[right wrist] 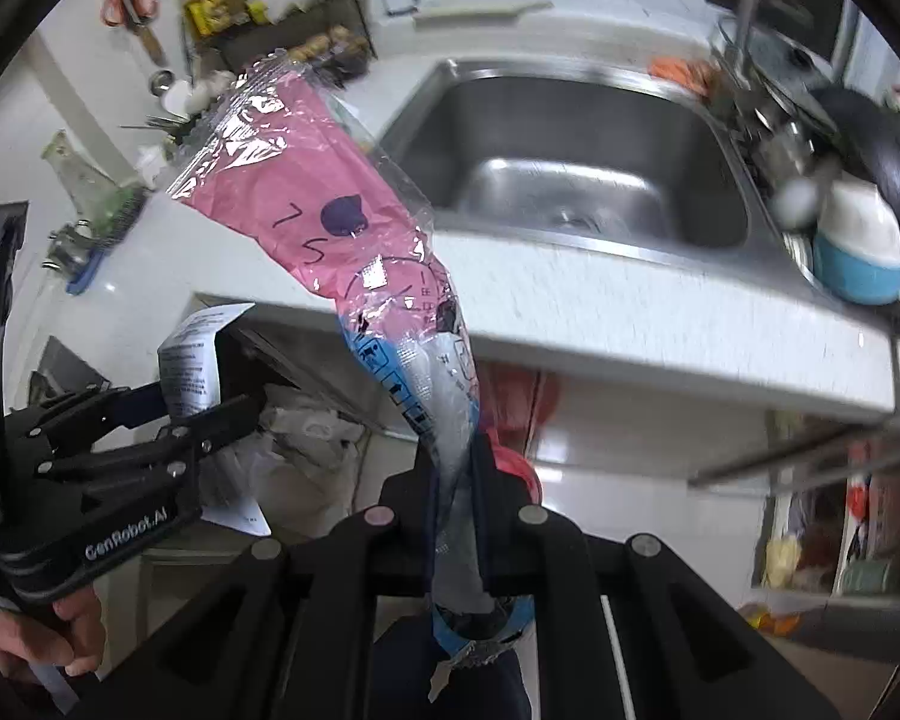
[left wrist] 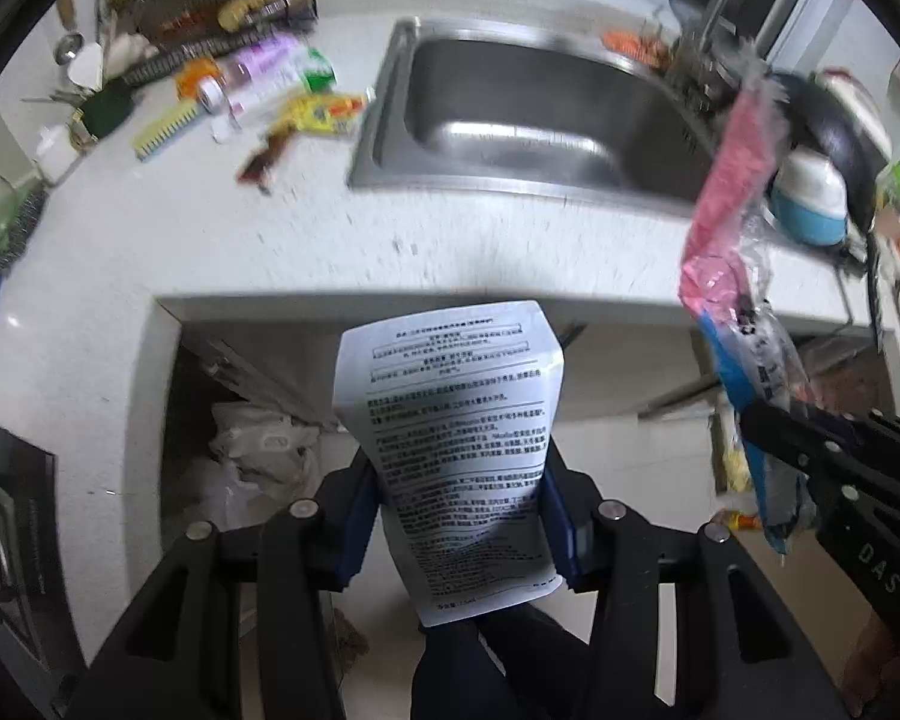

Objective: Collect trash
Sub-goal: 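Carry the leaflet and pink bag down toward the red bucket with both tools, then open the left tool to drop the paper leaflet into the red bucket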

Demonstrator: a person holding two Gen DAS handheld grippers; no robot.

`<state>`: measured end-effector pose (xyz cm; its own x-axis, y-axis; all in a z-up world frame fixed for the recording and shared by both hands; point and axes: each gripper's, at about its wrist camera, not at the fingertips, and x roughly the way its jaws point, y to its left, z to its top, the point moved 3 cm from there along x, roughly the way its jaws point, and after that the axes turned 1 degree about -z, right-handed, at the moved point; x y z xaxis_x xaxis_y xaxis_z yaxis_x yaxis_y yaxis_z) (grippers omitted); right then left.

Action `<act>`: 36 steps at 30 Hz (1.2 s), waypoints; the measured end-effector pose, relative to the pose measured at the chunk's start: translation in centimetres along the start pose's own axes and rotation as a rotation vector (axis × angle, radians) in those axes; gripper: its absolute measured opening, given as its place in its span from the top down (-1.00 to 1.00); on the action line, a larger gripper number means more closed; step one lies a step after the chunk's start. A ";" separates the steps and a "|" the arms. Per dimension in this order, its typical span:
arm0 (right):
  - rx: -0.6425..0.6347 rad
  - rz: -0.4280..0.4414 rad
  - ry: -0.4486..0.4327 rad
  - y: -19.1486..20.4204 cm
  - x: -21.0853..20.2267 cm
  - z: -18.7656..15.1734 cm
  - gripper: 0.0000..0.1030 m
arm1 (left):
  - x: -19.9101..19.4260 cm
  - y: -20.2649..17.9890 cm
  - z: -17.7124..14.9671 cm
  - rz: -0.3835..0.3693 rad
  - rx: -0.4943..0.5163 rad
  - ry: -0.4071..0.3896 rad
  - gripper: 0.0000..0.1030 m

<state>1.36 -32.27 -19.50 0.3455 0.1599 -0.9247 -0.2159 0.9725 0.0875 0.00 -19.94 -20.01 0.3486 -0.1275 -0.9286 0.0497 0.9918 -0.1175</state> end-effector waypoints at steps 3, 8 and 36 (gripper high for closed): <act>0.037 -0.016 0.041 -0.8 2.5 -1.4 0.82 | 3.1 -0.1 -1.0 -0.008 0.015 0.042 0.12; 0.069 -0.040 0.084 -2.5 7.1 -3.3 0.82 | 9.2 -0.6 -2.6 -0.022 0.049 0.090 0.12; 0.195 -0.095 0.167 -11.6 31.5 -13.2 0.82 | 39.6 -4.0 -9.9 -0.054 0.156 0.237 -0.02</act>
<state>2.69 -40.76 -54.50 0.1966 0.0518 -0.9791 -0.0044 0.9986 0.0519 4.31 -28.94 -59.78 0.1140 -0.1570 -0.9810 0.2122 0.9685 -0.1304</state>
